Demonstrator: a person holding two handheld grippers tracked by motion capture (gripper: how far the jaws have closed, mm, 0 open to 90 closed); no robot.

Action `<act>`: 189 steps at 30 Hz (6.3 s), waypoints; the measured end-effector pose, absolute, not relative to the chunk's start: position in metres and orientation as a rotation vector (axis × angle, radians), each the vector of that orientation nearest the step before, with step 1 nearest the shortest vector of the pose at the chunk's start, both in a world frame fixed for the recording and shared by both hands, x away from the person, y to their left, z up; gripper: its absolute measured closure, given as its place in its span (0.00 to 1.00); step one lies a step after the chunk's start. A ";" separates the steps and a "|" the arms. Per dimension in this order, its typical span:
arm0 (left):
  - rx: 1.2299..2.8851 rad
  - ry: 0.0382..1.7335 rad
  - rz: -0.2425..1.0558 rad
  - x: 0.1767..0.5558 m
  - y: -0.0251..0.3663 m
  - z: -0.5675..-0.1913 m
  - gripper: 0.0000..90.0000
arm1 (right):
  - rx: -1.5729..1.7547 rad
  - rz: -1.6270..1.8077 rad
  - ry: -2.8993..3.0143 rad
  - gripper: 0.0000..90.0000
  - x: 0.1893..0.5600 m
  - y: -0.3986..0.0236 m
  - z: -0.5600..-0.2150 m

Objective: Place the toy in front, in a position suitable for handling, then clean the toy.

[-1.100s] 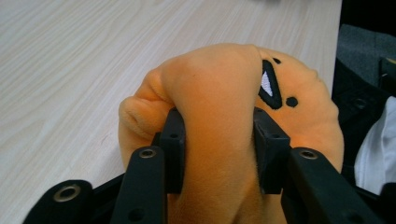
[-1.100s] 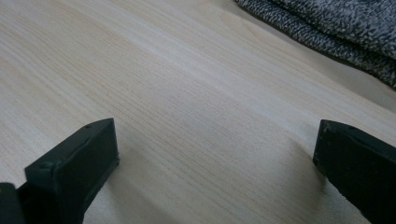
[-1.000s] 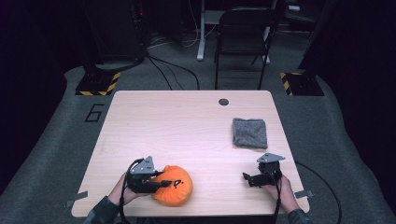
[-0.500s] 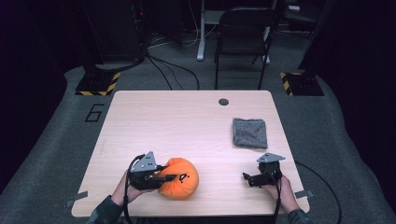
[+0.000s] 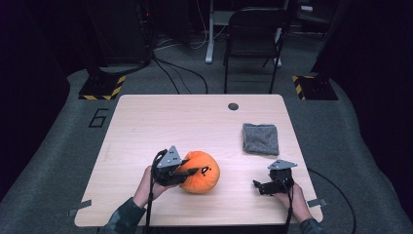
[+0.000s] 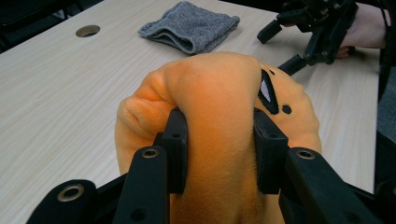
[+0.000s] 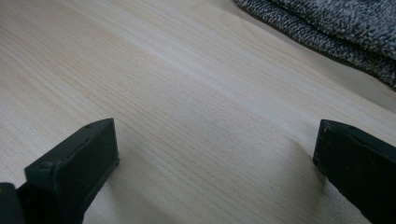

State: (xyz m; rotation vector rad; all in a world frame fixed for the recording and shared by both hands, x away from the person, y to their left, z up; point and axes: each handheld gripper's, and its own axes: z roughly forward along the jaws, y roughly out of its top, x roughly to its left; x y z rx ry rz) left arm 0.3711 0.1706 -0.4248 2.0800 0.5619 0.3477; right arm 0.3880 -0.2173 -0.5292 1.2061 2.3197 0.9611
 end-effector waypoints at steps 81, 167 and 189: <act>1.973 0.915 0.416 0.414 0.182 -0.474 0.04 | 1.421 0.934 2.142 0.03 0.443 -0.231 -0.475; 2.022 0.719 0.408 0.420 0.160 -0.485 0.21 | 1.508 0.814 2.144 0.15 0.432 -0.234 -0.474; 2.059 0.686 0.395 0.423 0.149 -0.494 0.47 | 1.537 0.699 2.214 0.13 0.449 -0.228 -0.499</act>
